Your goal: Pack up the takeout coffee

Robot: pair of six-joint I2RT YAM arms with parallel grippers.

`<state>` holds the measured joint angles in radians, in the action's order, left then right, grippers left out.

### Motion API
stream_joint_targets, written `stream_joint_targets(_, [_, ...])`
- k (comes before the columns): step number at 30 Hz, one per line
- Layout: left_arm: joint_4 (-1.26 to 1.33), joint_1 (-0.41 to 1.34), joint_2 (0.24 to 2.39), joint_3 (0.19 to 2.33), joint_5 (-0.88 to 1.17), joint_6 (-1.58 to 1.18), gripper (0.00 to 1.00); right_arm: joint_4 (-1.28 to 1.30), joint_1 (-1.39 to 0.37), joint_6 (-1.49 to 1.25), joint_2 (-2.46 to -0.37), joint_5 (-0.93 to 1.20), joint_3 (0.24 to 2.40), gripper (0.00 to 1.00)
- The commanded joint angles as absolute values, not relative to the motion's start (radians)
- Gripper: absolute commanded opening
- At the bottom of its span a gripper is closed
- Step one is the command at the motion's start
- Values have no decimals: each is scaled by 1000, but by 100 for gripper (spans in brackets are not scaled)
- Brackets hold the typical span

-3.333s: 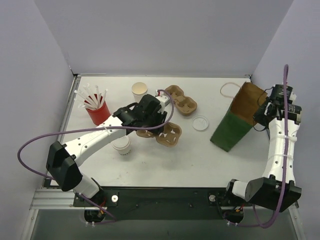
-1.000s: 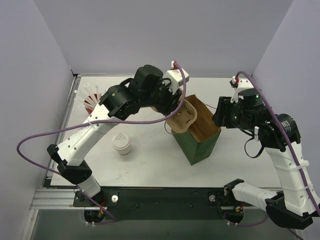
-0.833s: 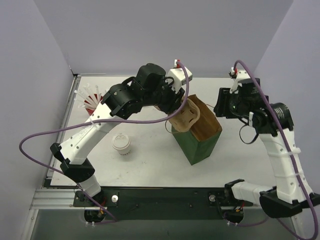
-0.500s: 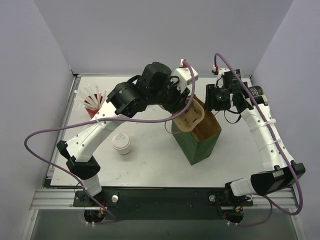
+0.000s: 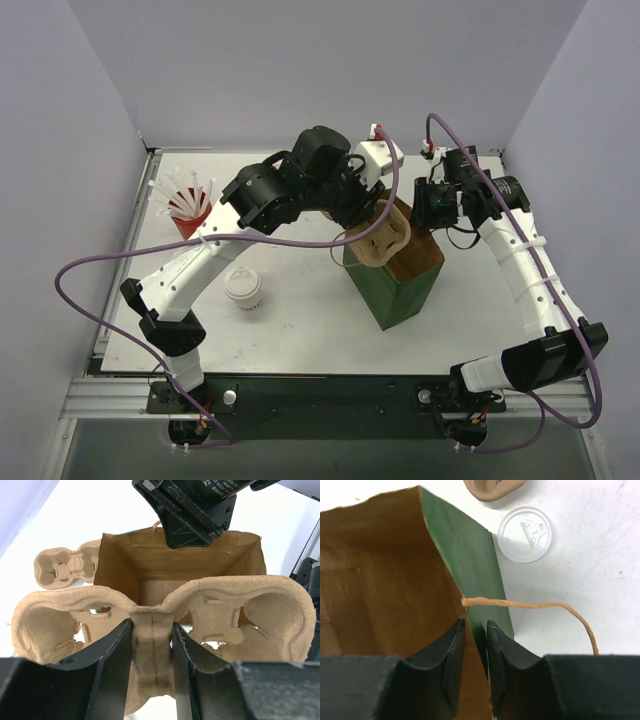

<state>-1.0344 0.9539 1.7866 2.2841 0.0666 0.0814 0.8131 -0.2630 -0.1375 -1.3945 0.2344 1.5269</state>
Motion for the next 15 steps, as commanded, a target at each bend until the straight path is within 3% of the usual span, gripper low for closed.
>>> stream_joint_targets(1, [-1020, 966, 1801, 2349, 94, 117, 32, 802, -267, -181, -1345, 239, 1532, 17])
stream_joint_targets(2, [-1020, 968, 1804, 2347, 103, 121, 32, 799, -287, -198, -1342, 232, 1539, 8])
stream_joint_targets(5, [-1008, 977, 1804, 2338, 101, 130, 32, 801, -374, -241, -1336, 161, 1571, 0])
stream_joint_targets(15, [-854, 1000, 1666, 2037, 143, 209, 32, 744, -443, -322, -1247, 130, 1543, 0])
